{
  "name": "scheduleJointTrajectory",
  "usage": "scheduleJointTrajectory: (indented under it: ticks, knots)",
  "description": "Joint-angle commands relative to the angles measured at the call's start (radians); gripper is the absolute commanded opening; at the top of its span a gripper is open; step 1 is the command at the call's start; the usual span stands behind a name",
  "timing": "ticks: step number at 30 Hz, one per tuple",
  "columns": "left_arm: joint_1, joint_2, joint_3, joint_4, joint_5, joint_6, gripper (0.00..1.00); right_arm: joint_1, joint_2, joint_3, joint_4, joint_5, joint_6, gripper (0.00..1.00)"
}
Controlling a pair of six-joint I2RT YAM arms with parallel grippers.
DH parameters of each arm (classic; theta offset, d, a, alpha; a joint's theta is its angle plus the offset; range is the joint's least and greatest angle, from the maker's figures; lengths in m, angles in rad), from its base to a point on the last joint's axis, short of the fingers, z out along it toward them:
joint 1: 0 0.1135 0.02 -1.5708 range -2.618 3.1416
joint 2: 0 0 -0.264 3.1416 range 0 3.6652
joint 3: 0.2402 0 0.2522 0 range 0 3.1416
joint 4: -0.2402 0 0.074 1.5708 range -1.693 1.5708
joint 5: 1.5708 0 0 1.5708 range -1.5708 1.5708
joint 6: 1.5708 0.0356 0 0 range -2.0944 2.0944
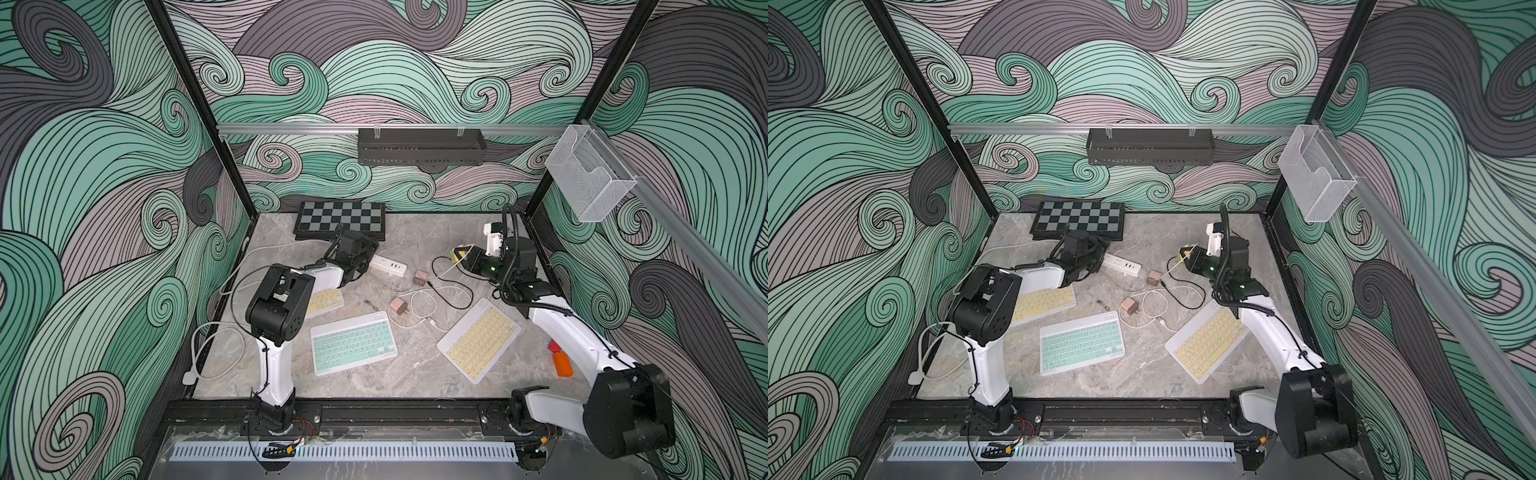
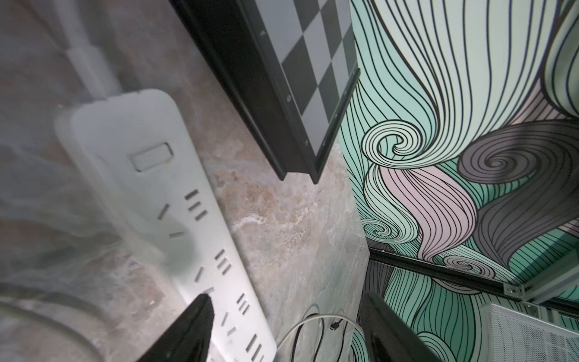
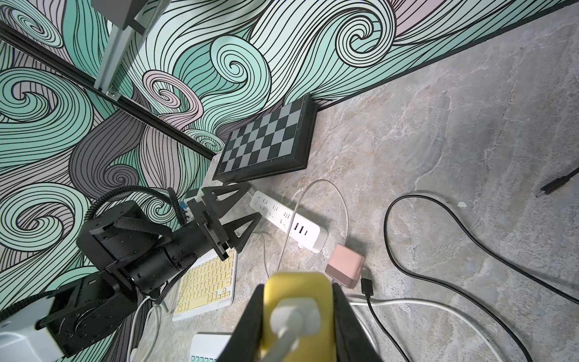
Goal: Unplug the wireless keyboard
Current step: Place the socket at the center of the board.
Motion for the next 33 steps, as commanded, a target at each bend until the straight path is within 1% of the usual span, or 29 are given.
scheduleJointTrajectory:
  ticks: [1,6,11,14,20,25,30,33]
  knots:
    - [-0.02,0.042,0.04,-0.017,0.013,0.0,0.75,-0.005,-0.015,-0.01,0.037,-0.013,0.013,0.0]
    - [-0.033,0.058,0.053,-0.024,0.015,-0.008,0.75,-0.005,-0.015,-0.007,0.035,-0.023,0.011,0.0]
    - [-0.043,0.022,0.043,-0.033,0.028,0.034,0.75,-0.003,-0.012,-0.007,0.035,-0.026,0.011,0.0]
    - [-0.056,-0.001,0.025,-0.059,0.01,0.057,0.75,-0.003,-0.011,-0.008,0.04,-0.028,0.015,0.0]
    - [-0.065,0.039,0.013,-0.038,0.018,0.023,0.75,-0.001,-0.017,-0.01,0.039,-0.032,0.019,0.0]
    - [-0.064,0.093,0.071,-0.029,0.026,0.04,0.76,0.006,-0.012,-0.007,0.045,-0.05,0.019,0.0]
    - [-0.048,0.168,0.18,-0.037,0.07,0.098,0.76,0.017,-0.002,0.0,0.065,-0.107,-0.005,0.0]
    - [-0.039,0.17,0.185,-0.011,0.103,0.091,0.76,0.021,0.003,0.013,0.073,-0.152,-0.038,0.0]
